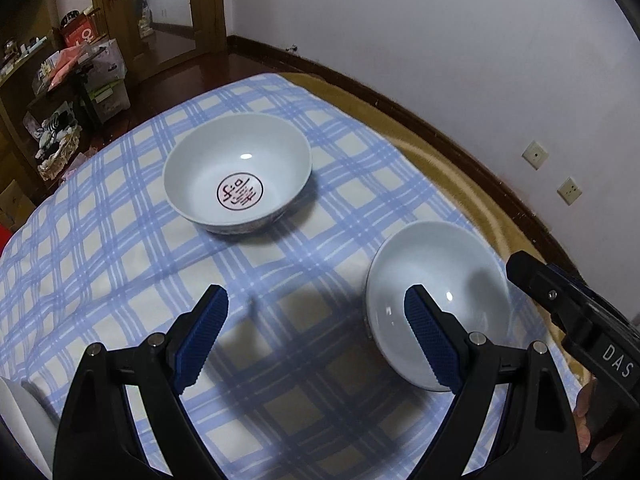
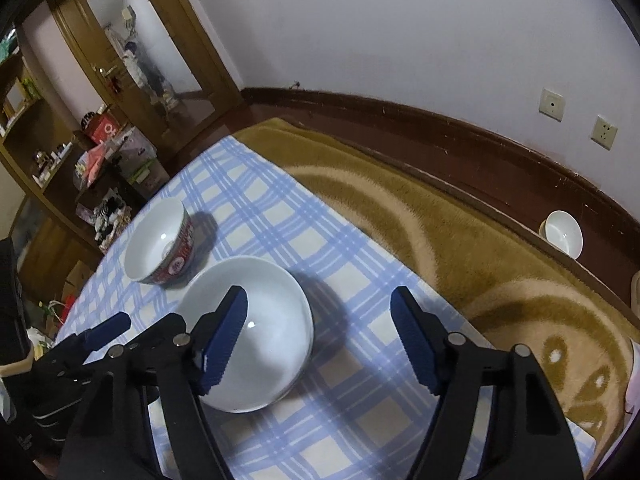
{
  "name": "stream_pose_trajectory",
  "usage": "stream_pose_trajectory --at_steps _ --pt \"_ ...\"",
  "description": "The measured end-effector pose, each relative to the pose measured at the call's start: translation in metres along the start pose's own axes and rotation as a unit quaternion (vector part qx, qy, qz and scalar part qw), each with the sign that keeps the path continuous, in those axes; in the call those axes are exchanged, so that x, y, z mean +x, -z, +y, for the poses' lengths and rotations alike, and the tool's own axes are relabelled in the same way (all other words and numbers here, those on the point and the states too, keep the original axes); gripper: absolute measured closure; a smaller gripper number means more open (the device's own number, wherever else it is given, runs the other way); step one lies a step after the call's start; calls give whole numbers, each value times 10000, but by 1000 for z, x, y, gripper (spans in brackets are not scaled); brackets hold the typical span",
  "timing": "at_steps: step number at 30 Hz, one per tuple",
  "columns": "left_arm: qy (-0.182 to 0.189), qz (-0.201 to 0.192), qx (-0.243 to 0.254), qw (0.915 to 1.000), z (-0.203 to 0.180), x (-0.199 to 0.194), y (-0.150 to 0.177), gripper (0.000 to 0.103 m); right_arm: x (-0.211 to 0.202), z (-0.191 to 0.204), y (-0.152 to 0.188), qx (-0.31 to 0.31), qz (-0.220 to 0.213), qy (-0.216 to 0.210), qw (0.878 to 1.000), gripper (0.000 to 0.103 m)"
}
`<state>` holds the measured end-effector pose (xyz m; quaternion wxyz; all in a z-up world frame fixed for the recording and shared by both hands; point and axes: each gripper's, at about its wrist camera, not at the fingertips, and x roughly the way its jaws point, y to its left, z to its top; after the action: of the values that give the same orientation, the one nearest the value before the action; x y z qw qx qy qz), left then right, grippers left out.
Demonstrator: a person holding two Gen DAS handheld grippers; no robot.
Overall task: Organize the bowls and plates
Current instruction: 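Move both tools to opposite rims of the second plain white bowl, then close both grippers on the second white bowl rim and lift it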
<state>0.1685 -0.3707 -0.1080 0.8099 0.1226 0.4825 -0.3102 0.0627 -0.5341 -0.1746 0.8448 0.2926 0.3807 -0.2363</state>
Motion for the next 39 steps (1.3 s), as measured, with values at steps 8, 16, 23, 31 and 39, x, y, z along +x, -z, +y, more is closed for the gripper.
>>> stream_pose_trajectory --at_steps 8,16,23,31,39 --pt "-122 218 61 9997 -6 15 1 15 10 -5 4 -9 194 177 9997 25" --pt "-47 591 -32 9982 -9 35 11 50 18 -15 5 126 395 17 9991 43" --pt "-42 595 45 9982 -15 41 8 50 24 -13 6 146 564 -277 9979 68" --pt "140 628 -27 9979 -16 43 5 61 35 -7 6 47 713 -255 9971 76" --pt "342 792 -161 9961 -22 46 -1 85 48 1 7 46 929 -366 9950 93"
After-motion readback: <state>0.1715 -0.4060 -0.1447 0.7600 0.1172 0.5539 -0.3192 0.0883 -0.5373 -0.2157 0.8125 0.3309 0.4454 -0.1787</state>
